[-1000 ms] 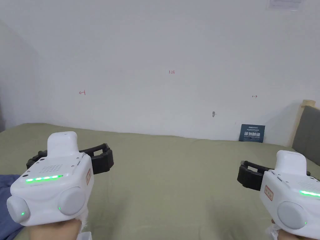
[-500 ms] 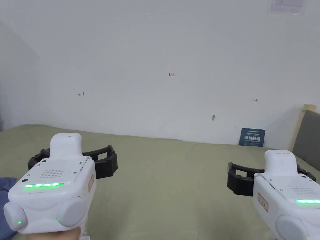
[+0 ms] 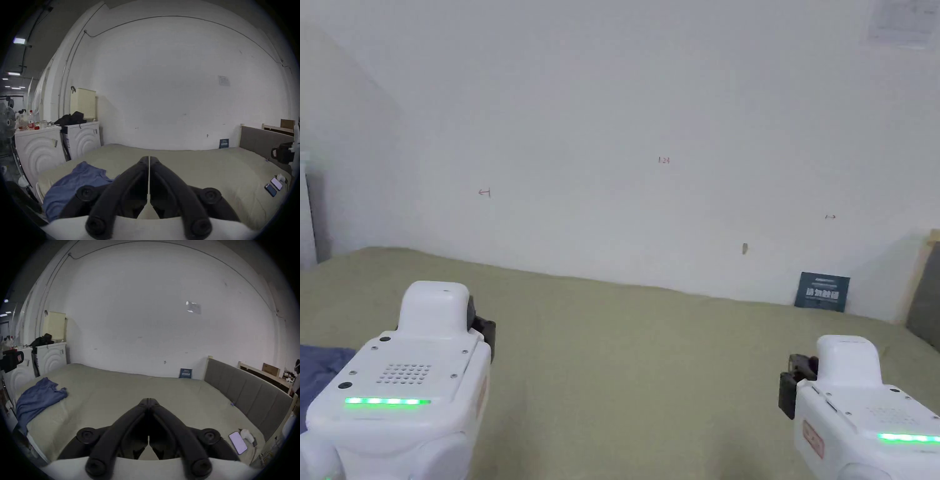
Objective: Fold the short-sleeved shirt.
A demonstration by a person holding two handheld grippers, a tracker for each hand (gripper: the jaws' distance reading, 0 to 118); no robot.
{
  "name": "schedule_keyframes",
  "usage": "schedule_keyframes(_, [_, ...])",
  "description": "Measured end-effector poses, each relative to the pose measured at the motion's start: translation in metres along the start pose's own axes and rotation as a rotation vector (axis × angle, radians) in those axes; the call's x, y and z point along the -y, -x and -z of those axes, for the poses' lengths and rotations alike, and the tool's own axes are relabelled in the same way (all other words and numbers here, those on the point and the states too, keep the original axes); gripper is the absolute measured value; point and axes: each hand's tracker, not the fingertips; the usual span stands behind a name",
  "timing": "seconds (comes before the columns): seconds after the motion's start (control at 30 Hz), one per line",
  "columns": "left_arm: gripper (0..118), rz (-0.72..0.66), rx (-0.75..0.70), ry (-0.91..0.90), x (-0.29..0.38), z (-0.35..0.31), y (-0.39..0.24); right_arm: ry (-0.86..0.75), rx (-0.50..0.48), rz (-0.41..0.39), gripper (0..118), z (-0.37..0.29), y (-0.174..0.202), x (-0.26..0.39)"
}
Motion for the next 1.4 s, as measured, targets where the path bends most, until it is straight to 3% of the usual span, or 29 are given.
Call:
schedule_keyframes(0.2, [3,0.002,-0.217,0.046,0.004,-0.052,0.086,0.01,-0.294,0.018,0,0.003,0.087,-0.002])
schedule_keyframes(0.37, [2,-0.005,-0.451,0.13,0.021,-0.113,0.167,0.009,-0.557,-0.028,0,-0.006,0.18,0.009])
schedule_keyframes(0.47, [1,-0.087,-0.568,0.237,0.038,-0.137,0.203,0.03,-0.661,-0.04,0,-0.007,0.22,0.025])
schedule_keyframes(0.6, [1,-0.124,-0.555,0.353,0.062,-0.128,0.235,0.07,-0.732,-0.075,0,0.001,0.249,0.042])
schedule_keyframes(0.7, [1,-0.119,-0.461,0.414,0.064,-0.085,0.25,0.076,-0.743,-0.111,0,0.016,0.245,0.051])
schedule_keyframes(0.8, [6,-0.173,-0.24,0.466,0.06,-0.005,0.273,0.081,-0.702,-0.151,0,0.035,0.224,0.053])
schedule_keyframes(0.83, [20,-0.14,-0.16,0.507,0.059,0.031,0.277,0.084,-0.677,-0.166,0,0.044,0.215,0.054])
schedule_keyframes(0.87, [49,-0.103,-0.084,0.534,0.06,0.062,0.281,0.086,-0.663,-0.175,0,0.052,0.206,0.054])
schedule_keyframes(0.9, [103,-0.106,-0.002,0.545,0.061,0.094,0.28,0.09,-0.641,-0.195,0,0.058,0.196,0.055])
schedule_keyframes(0.93, [118,-0.139,0.026,0.568,0.067,0.131,0.282,0.093,-0.617,-0.214,0,0.064,0.186,0.055])
schedule_keyframes(1.0, [118,-0.236,0.114,0.668,0.079,0.194,0.293,0.111,-0.571,-0.242,0,0.076,0.17,0.058])
schedule_keyframes(1.07, [118,-0.323,0.096,0.766,0.098,0.249,0.286,0.138,-0.541,-0.24,0,0.085,0.153,0.063])
schedule_keyframes(1.2, [118,-0.272,-0.008,0.895,0.146,0.324,0.266,0.215,-0.486,-0.229,0,0.1,0.131,0.08])
schedule_keyframes(1.33, [118,-0.277,0.004,0.973,0.183,0.353,0.248,0.306,-0.46,-0.174,0,0.112,0.117,0.106])
schedule_keyframes(1.37, [114,-0.283,0.003,1.015,0.19,0.356,0.244,0.321,-0.456,-0.166,0,0.113,0.117,0.111])
schedule_keyframes(1.4, [81,-0.288,0.004,1.053,0.198,0.358,0.24,0.337,-0.451,-0.154,0,0.115,0.115,0.116])
